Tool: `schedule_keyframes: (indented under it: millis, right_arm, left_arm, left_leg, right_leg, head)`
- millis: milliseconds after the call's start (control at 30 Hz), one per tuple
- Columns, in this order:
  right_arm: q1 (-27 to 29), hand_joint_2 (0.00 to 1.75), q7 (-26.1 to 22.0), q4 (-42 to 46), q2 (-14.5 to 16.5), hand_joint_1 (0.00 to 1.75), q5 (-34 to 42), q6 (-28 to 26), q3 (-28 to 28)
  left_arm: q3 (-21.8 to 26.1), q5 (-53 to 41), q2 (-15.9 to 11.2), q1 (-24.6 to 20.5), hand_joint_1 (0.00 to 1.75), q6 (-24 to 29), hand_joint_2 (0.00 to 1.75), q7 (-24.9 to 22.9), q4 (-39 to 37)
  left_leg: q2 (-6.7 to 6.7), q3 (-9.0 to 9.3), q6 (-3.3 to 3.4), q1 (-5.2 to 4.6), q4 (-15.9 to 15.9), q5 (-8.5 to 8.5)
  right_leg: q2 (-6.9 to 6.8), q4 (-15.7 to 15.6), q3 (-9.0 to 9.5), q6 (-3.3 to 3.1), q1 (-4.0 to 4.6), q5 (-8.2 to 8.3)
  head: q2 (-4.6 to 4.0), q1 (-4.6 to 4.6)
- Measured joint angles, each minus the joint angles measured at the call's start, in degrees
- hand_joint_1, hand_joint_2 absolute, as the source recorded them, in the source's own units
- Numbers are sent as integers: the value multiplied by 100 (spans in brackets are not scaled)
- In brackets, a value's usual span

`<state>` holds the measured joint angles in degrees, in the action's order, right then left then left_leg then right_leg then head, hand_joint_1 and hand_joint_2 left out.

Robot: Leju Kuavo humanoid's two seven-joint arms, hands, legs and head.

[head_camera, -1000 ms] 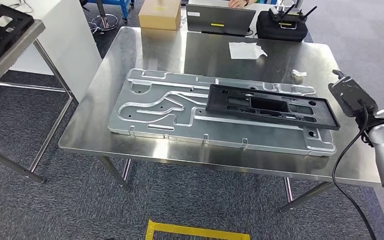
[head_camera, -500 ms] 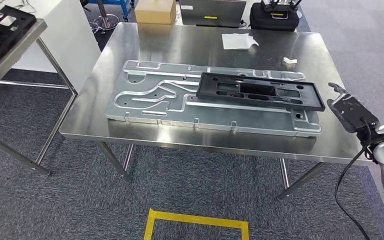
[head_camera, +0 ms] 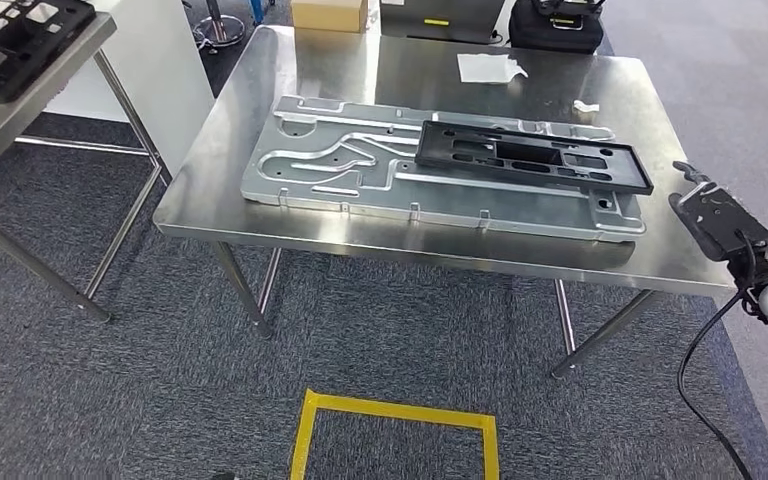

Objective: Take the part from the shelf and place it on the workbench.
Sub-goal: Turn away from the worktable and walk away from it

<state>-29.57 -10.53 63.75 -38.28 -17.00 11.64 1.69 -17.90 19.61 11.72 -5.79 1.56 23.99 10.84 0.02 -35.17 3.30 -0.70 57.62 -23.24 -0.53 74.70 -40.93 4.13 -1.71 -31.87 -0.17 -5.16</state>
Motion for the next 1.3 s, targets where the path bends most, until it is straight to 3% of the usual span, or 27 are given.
schedule_keyframes:
  millis: [33, 67, 100, 167, 200, 267, 300, 367, 433, 467, 500, 533, 567, 600, 667, 700, 767, 833, 933, 967, 1000, 1033, 1100, 1167, 1300]
  right_arm:
    - [-1, 0, -37, -42, 8, 0, 0, -5, -18]
    - [16, 0, -67, -57, 16, 0, 4, -15, -36]
    - [51, 0, -86, -38, 22, 0, 9, -33, -49]
    - [195, 0, -98, 96, 48, 0, 19, -86, -60]
    - [285, 0, -94, 186, 72, 0, 15, -115, -60]
    - [508, 0, -88, 373, 175, 0, -23, -193, -62]
    - [622, 0, -83, 470, 252, 0, -68, -243, -68]
    - [870, 0, -83, 678, 446, 0, -193, -364, -88]
    - [1101, 0, -94, 857, 632, 0, -307, -469, -111]
    - [1202, 0, -107, 922, 719, 0, -341, -503, -126]
    - [1286, 0, -121, 966, 792, 0, -363, -526, -142]
    - [1351, 0, -136, 992, 855, 0, -379, -540, -157]
    - [1396, 0, -155, 1005, 908, 0, -389, -548, -169]
    - [1419, 0, -180, 1007, 945, 0, -398, -551, -177]
    - [1403, 0, -255, 963, 1010, 0, -413, -560, -191]
    - [1378, 0, -299, 912, 1040, 0, -424, -574, -203]
    - [1358, 0, -361, 791, 1103, 0, -481, -647, -235]
    - [1413, 0, -376, 715, 1162, 0, -572, -763, -270]
    - [1520, 0, -341, 639, 1265, 0, -699, -918, -310]
    - [1562, 0, -322, 610, 1309, 0, -736, -952, -321]
    - [1606, 0, -306, 578, 1354, 0, -776, -979, -336]
    - [1644, 0, -295, 543, 1397, 0, -817, -1001, -353]
    - [1679, 0, -295, 480, 1458, 0, -876, -1040, -382]
    - [1708, 0, -322, 448, 1493, 0, -902, -1077, -390]
    - [1901, 0, -377, 455, 1552, 0, -845, -1110, -390]
  left_arm:
    - [0, 0, 1, 3, 0, 2, 0, 1, 0]
    - [0, 0, 1, 6, 0, 3, 0, 4, 0]
    - [0, 1, 2, 9, 0, 3, 0, 14, 0]
    - [0, 2, 3, 19, 0, 4, 0, 45, 0]
    - [0, 4, 3, 27, 0, 7, 0, 62, 0]
    - [-1, 1, 2, 57, 0, 17, 0, 87, 0]
    - [-2, -2, 0, 75, 0, 27, 0, 99, 0]
    - [-2, -13, -6, 103, 0, 55, 0, 120, 0]
    - [-2, -25, -11, 113, 0, 76, 0, 130, 0]
    - [-3, -32, -15, 115, 0, 84, 0, 132, 0]
    - [-3, -39, -20, 117, 0, 91, 0, 133, 0]
    - [-4, -45, -25, 119, 0, 100, 0, 134, 0]
    - [-4, -51, -30, 119, 0, 111, 0, 134, 0]
    - [-4, -54, -32, 115, 0, 123, 0, 132, 0]
    - [-7, -58, -33, 90, 0, 164, 0, 111, 0]
    - [-11, -62, -33, 73, 0, 189, 0, 88, 0]
    - [-32, -78, -32, 53, 0, 242, 0, 25, 0]
    - [-63, -93, -32, 46, 0, 281, 0, -30, 0]
    - [-101, -106, -33, 49, 0, 313, 0, -66, 0]
    - [-107, -109, -34, 54, 0, 322, 0, -68, 0]
    - [-111, -111, -37, 60, 0, 330, 0, -68, 0]
    - [-115, -111, -39, 67, 0, 342, 0, -69, 0]
    - [-124, -112, -41, 78, 0, 371, 0, -69, 0]
    - [-133, -114, -42, 77, 0, 391, 0, -68, 0]
    - [-136, -115, -49, 112, 0, 415, 0, -70, 0]
  left_leg:
    - [-3, -83, -3, -6, 16, 54]
    - [-7, -157, -10, -10, 36, 105]
    - [-14, -218, -23, -20, 58, 151]
    - [-26, -277, -69, -28, 74, 244]
    - [-28, -285, -100, -25, 64, 292]
    - [-30, -293, -172, -3, 43, 361]
    - [-31, -327, -214, 6, 98, 280]
    - [-33, -458, -291, 29, 514, -210]
    - [-31, -606, -346, 56, 1219, -773]
    - [-31, -625, -364, 67, 1514, -866]
    - [-30, -579, -375, 76, 1676, -812]
    - [-30, -449, -378, 83, 1662, -650]
    - [-31, -230, -375, 86, 1465, -476]
    - [-33, 70, -363, 86, 1106, -423]
    - [-39, 634, -308, 71, 291, -604]
    - [-40, 784, -266, 56, 39, -720]
    - [-34, 802, -160, 42, -77, -718]
    - [-20, 756, -59, 44, -98, -617]
    - [-6, 608, 19, 21, -97, -481]
    - [-5, 559, 26, 7, -93, -448]
    - [-4, 522, 30, -9, -89, -423]
    - [-4, 496, 31, -24, -84, -405]
    - [-2, 475, 28, -51, -75, -386]
    - [4, 452, 12, -81, -51, -381]
    - [12, 418, -7, -76, -22, -383]
  right_leg:
    - [1, -123, 176, -16, 4, 164]
    - [2, -440, 458, -48, 15, 304]
    - [0, -877, 788, -93, 36, 333]
    - [-9, -1614, 1290, -161, 82, 227]
    - [-13, -1782, 1377, -184, 104, 172]
    - [-24, -1851, 1348, -241, 111, 256]
    - [-33, -1874, 1311, -278, 100, 318]
    - [-51, -1909, 1188, -346, 66, 465]
    - [-50, -1898, 1004, -367, 68, 600]
    - [-49, -1888, 898, -360, 66, 670]
    - [-48, -1873, 789, -349, 63, 736]
    - [-47, -1852, 678, -331, 59, 800]
    - [-45, -1828, 575, -309, 53, 856]
    - [-44, -1798, 488, -282, 50, 905]
    - [-41, -1738, 380, -216, 60, 989]
    - [-40, -1727, 361, -180, 64, 1032]
    - [-38, -1740, 355, -105, 52, 1117]
    - [-26, -1570, 268, -56, 28, 976]
    - [-8, -522, -148, -17, 28, 313]
    - [-5, -213, -243, -12, 33, 179]
    - [-3, -98, -235, -21, 38, 152]
    - [-2, -232, -97, -47, 45, 232]
    - [-6, -991, 416, -151, 86, 496]
    - [-18, -1631, 791, -242, 135, 615]
    - [-21, -1783, 853, -210, 152, 610]
  head:
    - [0, 0]
    - [0, 0]
    - [0, 0]
    - [1, -1]
    - [1, -1]
    - [0, 0]
    - [0, -1]
    - [0, -1]
    - [0, -1]
    - [0, -2]
    - [0, -2]
    - [0, -2]
    - [0, -2]
    - [0, -2]
    - [0, -1]
    - [1, -1]
    - [1, -1]
    - [0, -1]
    - [0, -2]
    - [0, -2]
    - [0, -2]
    - [0, -2]
    - [0, -2]
    - [0, -2]
    - [0, -2]
